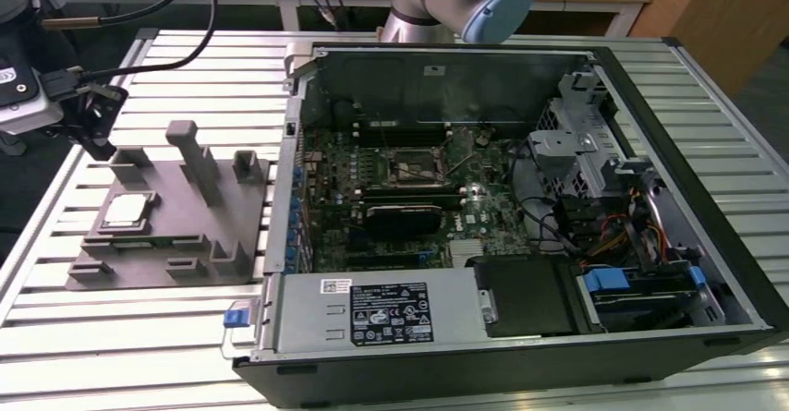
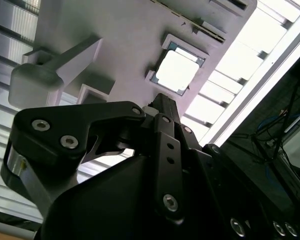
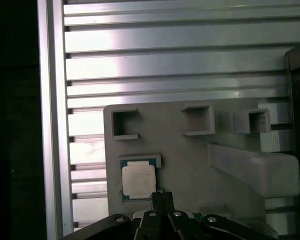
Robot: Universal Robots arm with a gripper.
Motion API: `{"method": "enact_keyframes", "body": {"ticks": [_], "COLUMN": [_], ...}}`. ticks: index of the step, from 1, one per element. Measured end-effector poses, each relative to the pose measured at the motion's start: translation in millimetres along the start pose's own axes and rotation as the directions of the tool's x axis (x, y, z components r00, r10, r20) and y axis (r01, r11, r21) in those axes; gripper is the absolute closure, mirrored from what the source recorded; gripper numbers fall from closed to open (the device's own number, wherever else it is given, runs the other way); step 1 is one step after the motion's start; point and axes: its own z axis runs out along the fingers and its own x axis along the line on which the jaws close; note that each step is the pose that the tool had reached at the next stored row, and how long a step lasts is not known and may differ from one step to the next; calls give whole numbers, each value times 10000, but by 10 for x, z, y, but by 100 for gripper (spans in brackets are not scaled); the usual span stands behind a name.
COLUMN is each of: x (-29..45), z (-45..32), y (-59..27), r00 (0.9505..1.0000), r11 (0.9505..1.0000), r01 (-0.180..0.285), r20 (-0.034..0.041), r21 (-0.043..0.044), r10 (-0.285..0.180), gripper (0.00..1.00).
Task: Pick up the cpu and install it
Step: 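Pick up the cpu and move it towards the insertion slot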
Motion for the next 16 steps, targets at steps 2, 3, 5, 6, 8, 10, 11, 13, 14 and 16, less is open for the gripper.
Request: {"method": "enact_keyframes", "body": {"ticks": [2, 3, 5, 6, 8, 10, 11, 13, 14, 16], "x": [1, 1, 2, 3, 5, 7, 9, 15, 20, 30], "z": [17, 26, 44, 53, 71, 92, 103, 126, 137, 159], "y": [-1, -1, -3, -4, -7, -12, -14, -17, -18, -19], "r00": [10000, 10000, 10000, 10000, 10000, 10000, 10000, 10000, 10000, 10000], "r11": [10000, 10000, 10000, 10000, 10000, 10000, 10000, 10000, 10000, 10000], "r01": [0, 0, 1, 0, -2, 0, 0, 1, 1, 0], "r20": [0, 0, 1, 1, 1, 0, 1, 1, 1, 0], "r21": [0, 0, 0, 0, 0, -1, -1, 0, -1, 0], "r10": [0, 0, -1, 0, 2, 0, 0, -1, -1, 0], "gripper": [89, 89, 89, 89, 89, 89, 89, 89, 89, 89]}}
